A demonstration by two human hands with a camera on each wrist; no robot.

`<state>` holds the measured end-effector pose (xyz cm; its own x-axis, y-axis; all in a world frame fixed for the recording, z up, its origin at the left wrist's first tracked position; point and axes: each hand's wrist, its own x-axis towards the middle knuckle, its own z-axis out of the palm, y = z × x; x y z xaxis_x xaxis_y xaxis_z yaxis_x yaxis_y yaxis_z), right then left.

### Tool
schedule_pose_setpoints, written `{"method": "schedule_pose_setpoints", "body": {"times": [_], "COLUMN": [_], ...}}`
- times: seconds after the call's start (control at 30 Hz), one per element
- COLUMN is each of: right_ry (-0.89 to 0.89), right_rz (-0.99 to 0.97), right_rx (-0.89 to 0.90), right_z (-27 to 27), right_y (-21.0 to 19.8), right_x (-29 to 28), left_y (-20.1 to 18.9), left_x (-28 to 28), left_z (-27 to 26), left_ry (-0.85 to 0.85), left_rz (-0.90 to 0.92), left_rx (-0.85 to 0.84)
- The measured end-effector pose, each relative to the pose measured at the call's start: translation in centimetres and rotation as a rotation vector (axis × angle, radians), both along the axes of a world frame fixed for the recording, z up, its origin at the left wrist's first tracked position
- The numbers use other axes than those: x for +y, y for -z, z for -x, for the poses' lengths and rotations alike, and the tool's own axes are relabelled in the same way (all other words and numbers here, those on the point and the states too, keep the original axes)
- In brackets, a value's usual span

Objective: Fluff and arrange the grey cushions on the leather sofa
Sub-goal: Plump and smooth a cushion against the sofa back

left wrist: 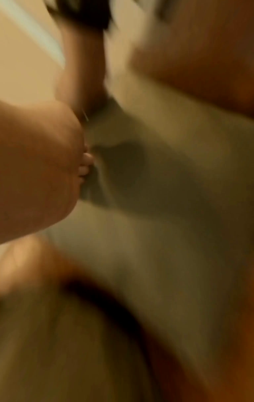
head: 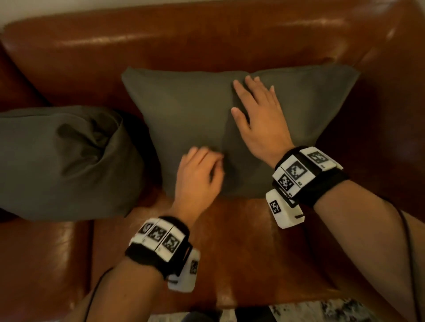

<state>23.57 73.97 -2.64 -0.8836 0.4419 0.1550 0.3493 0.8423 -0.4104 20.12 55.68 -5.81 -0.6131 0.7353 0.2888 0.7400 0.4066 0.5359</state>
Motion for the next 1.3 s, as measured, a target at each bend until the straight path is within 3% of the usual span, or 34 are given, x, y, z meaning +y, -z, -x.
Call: {"method": "schedule_pose_setpoints", "body": {"times": [0.07, 0.13, 0.23, 0.33, 0.37, 0.43, 0.5, 0.6, 0.67, 0.77, 0.87, 0.97, 1.07, 1.13, 1.3], "right_ry": [0.003, 0.066, 0.198, 0.422, 0.531, 0.695, 0.691, 0.767, 0.969, 1.221, 1.407, 1.47, 1.404, 1.43, 1.418], "right_rz": [0.005, -0.016, -0.058, -0.026, 0.078, 0.477, 0.875, 1.098, 1.235, 1.209, 1.331, 1.618, 1.541, 1.512, 1.479], "right_rx": [-0.023, -0.071, -0.113, -0.026, 0.081, 0.364, 0.519, 0.312, 0.178, 0.021, -0.02, 0.142, 0.104, 0.176, 0.132], "right_z": [-0.4, -1.6, -4.7, -8.3, -9.4, -11.0, -11.4, -12.6, -14.3, -16.3, -15.4, -13.6, -13.2, -14.0, -14.1], "right_y": [-0.3, -0.3, 0.2, 0.7, 0.9, 2.7, 5.4, 10.2, 13.5, 16.8, 18.5, 19.2, 21.7, 24.1, 22.8], "right_x": [1.0, 3.3, 8.2, 11.7, 11.9, 10.4, 7.2, 2.2, -0.6, -2.2, -1.2, 0.0, 0.0, 0.0, 0.2], "left_y": [-3.4, -4.6, -3.4, -2.3, -2.1, -1.9, -1.8, -1.7, -1.5, -1.2, -1.0, -1.1, -1.0, -0.9, -0.6], "left_x": [5.0, 9.0, 11.5, 11.2, 11.0, 10.7, 10.7, 10.7, 10.5, 10.2, 10.1, 10.1, 9.9, 9.9, 9.8], "left_z": [0.5, 1.5, 2.9, 3.5, 3.5, 3.4, 3.3, 3.6, 3.7, 3.7, 3.9, 3.7, 3.6, 3.4, 2.7], "left_ry": [0.051, 0.071, 0.109, 0.114, 0.103, 0.085, 0.078, 0.068, 0.052, 0.05, 0.045, 0.042, 0.042, 0.043, 0.038], "left_rz": [-0.083, -0.027, 0.175, 0.212, 0.202, 0.188, 0.188, 0.193, 0.178, 0.141, 0.128, 0.128, 0.114, 0.102, 0.092], "left_rx": [0.122, 0.142, 0.206, 0.273, 0.288, 0.313, 0.333, 0.335, 0.33, 0.339, 0.358, 0.348, 0.341, 0.349, 0.337]}}
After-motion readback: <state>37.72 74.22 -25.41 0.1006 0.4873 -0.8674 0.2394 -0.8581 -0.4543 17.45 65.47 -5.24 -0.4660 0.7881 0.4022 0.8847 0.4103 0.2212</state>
